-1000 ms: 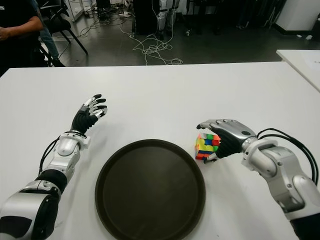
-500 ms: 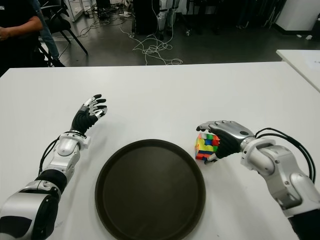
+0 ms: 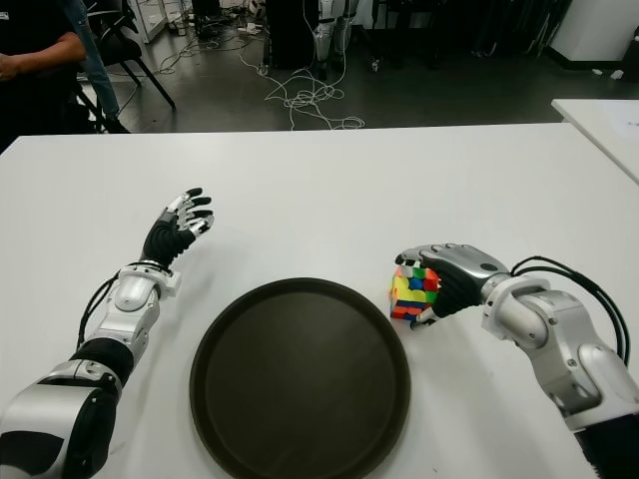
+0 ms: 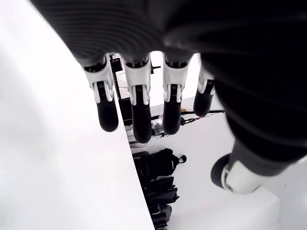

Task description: Pick up the Rubik's Cube and put it in the plate

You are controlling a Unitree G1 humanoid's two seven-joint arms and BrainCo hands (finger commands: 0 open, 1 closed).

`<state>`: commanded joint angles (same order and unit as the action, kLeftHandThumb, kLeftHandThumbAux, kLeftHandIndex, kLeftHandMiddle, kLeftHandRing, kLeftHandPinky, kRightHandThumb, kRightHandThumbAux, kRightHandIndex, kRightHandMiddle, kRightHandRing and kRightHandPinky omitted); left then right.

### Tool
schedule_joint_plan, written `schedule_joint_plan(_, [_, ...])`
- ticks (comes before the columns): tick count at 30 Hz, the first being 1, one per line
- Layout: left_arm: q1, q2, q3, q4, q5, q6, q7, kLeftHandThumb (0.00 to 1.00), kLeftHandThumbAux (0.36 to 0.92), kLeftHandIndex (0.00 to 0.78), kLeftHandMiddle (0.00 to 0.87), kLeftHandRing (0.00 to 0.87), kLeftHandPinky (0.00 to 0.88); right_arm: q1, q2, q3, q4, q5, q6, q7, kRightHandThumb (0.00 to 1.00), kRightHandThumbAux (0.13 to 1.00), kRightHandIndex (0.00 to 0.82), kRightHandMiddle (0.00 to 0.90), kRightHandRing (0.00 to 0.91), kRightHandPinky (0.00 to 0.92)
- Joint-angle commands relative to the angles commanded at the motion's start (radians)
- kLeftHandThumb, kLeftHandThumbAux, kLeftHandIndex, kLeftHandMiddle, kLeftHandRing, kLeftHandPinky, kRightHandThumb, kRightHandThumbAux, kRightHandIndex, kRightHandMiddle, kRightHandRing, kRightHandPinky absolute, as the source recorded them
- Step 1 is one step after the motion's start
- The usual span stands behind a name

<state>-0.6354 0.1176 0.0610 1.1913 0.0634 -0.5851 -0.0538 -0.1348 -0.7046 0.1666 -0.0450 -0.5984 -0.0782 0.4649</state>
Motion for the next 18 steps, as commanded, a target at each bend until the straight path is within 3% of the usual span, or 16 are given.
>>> schedule_joint_plan(18, [0.001,-0.001,0.002,-0.005,-0.003,0.006,0.0,0.177,0.669,0.121,0.192,0.197,0.182,-0.025,0.003,0.012,0.059,-0.002,0.002,-0.015,0.0,0.767,0.233,0.289,0.291,0.264])
